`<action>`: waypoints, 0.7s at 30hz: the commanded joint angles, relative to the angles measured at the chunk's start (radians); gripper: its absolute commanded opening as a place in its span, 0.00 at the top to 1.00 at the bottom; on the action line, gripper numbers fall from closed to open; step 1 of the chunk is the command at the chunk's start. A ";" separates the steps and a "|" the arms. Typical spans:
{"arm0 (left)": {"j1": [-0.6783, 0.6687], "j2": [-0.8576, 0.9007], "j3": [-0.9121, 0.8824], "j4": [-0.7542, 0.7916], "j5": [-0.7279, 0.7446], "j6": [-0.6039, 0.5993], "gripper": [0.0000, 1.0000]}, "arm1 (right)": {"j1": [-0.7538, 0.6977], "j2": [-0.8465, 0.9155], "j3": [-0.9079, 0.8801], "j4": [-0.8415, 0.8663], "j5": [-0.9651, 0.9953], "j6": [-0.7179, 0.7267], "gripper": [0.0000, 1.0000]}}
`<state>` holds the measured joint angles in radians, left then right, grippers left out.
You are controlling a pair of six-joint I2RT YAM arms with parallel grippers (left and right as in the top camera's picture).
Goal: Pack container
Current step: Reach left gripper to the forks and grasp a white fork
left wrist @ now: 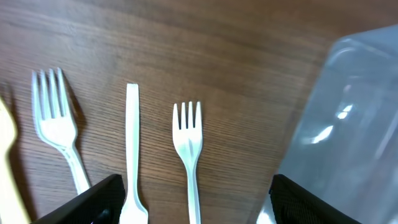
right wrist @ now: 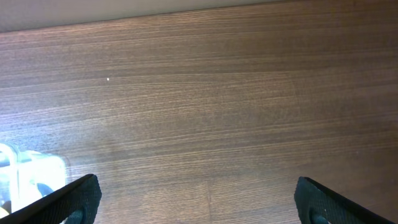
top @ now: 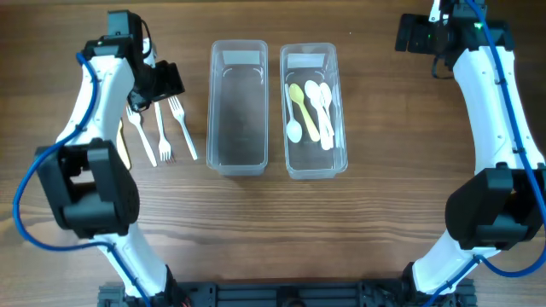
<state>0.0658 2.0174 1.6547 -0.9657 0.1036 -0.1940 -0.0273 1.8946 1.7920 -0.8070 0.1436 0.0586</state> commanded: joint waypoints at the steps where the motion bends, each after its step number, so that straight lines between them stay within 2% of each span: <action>1: 0.003 0.068 0.011 -0.013 0.019 -0.054 0.23 | 0.002 0.000 0.000 0.003 0.017 -0.006 0.00; 13: -0.022 0.126 -0.002 -0.022 0.019 -0.084 0.28 | 0.002 0.000 0.000 0.003 0.017 -0.006 0.00; 17: -0.060 0.126 -0.002 -0.015 0.019 -0.084 0.22 | 0.002 0.000 0.000 0.003 0.017 -0.006 0.00; 21: -0.094 0.126 -0.002 -0.015 -0.020 -0.084 0.23 | 0.002 0.000 0.000 0.003 0.017 -0.006 0.00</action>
<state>-0.0010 2.1315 1.6543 -0.9833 0.1032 -0.2687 -0.0273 1.8946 1.7920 -0.8070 0.1436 0.0589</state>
